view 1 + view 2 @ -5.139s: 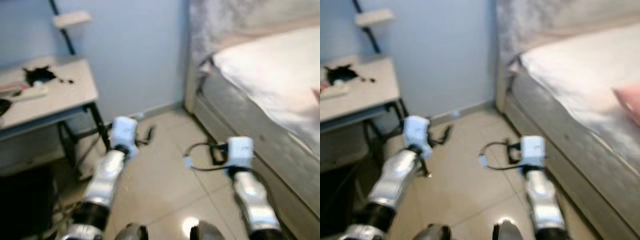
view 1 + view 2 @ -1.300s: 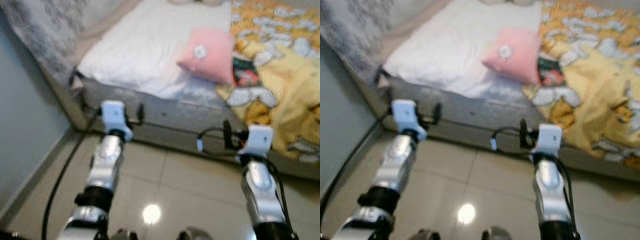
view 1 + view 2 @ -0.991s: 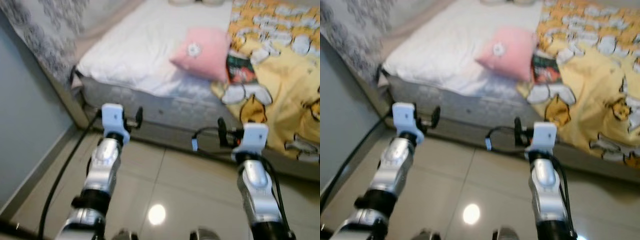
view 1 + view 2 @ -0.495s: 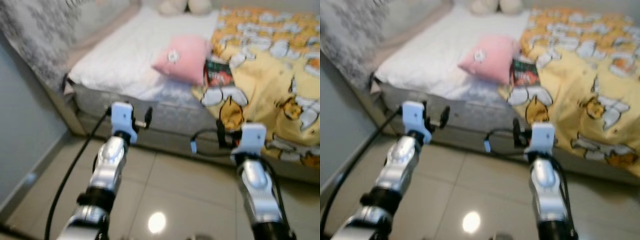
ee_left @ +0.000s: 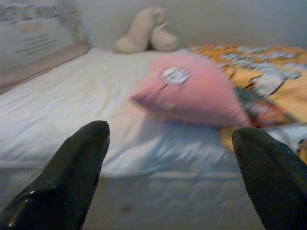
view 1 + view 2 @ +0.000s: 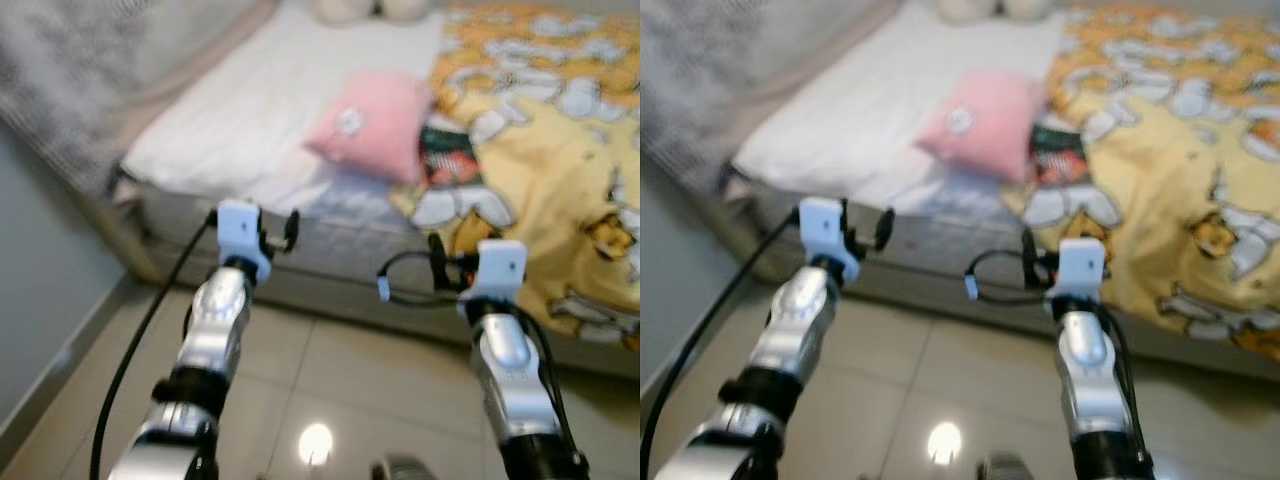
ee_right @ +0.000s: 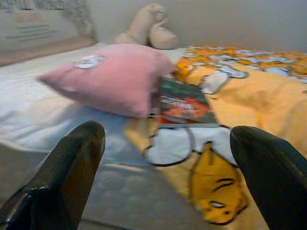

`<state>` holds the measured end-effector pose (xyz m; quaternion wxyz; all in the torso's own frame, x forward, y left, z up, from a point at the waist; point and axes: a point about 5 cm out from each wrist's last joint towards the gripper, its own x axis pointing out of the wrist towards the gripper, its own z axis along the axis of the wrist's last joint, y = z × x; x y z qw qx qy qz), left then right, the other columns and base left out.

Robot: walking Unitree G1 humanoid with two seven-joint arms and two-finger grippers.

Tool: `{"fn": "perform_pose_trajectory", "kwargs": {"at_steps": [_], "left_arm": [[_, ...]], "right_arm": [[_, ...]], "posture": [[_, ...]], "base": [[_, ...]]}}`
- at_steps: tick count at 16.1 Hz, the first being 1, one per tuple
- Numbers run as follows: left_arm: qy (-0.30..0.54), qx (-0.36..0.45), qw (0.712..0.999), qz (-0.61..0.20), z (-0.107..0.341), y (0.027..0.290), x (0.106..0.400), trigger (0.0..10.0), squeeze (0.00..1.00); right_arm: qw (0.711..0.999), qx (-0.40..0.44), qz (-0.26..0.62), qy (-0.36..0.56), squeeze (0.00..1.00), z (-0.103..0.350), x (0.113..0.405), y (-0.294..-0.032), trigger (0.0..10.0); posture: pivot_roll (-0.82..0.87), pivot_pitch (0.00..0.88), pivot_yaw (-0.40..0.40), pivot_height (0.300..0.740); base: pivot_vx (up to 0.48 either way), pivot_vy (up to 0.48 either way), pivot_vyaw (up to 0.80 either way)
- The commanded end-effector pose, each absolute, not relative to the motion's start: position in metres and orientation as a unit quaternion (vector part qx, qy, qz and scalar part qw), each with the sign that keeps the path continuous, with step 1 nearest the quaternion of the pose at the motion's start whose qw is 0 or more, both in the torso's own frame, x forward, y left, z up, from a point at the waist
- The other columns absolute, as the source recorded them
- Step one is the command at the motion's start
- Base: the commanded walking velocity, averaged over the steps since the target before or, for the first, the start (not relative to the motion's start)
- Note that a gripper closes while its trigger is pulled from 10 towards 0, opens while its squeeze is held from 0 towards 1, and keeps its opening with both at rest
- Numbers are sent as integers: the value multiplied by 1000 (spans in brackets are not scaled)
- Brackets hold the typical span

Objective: Clean up the room

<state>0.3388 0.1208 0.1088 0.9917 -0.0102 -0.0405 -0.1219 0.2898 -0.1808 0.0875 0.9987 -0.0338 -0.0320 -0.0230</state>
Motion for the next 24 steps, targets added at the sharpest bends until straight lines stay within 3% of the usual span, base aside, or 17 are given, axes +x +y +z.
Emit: {"fn": "perform_pose_trajectory", "kwargs": {"at_steps": [1,18,24], "left_arm": [[-44,-10,991,-129,111,115,341,10000,0],[-57,4,985,-165,116,102,345,10000,0],[-59,7,981,-186,117,89,344,10000,0]], "right_arm": [[998,-40,-32,-29,0,87,290,-186,10000],[997,-50,-57,-31,0,87,289,-193,10000],[996,-53,-57,-41,0,93,290,-193,10000]], "posture": [[-209,0,55,714],[-233,0,71,714],[-244,0,75,714]], "base": [[480,0,0],[480,0,-47],[472,0,-480]]}}
